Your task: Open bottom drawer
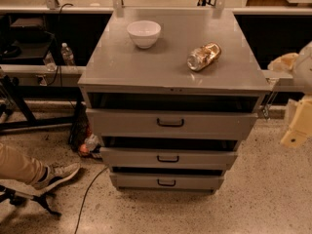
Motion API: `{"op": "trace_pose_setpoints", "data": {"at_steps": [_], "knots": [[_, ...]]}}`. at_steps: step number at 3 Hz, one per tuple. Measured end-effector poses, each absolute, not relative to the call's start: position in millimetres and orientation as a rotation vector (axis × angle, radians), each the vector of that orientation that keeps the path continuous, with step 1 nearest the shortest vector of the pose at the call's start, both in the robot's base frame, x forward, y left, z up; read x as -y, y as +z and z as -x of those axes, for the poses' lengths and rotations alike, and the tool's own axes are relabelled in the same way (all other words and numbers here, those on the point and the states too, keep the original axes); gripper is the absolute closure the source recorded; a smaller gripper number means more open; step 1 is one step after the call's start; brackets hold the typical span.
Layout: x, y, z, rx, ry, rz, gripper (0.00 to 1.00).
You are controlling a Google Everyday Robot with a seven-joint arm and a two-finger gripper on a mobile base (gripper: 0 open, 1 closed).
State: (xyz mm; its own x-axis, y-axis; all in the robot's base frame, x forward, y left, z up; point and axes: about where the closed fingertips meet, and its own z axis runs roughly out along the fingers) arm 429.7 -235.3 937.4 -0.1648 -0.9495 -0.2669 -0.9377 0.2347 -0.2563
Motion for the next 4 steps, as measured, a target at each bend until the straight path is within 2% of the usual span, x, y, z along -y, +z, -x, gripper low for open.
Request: {"op": "trace_pose_setpoints", "data": {"at_steps": [1, 2, 4], "knots": [[260, 891, -417, -2.153, 0.021, 1.730, 0.00], [261, 889, -416, -2.153, 0.022, 1.736, 0.00], [284, 826, -387, -2.162, 0.011, 1.841, 0.00]]}}
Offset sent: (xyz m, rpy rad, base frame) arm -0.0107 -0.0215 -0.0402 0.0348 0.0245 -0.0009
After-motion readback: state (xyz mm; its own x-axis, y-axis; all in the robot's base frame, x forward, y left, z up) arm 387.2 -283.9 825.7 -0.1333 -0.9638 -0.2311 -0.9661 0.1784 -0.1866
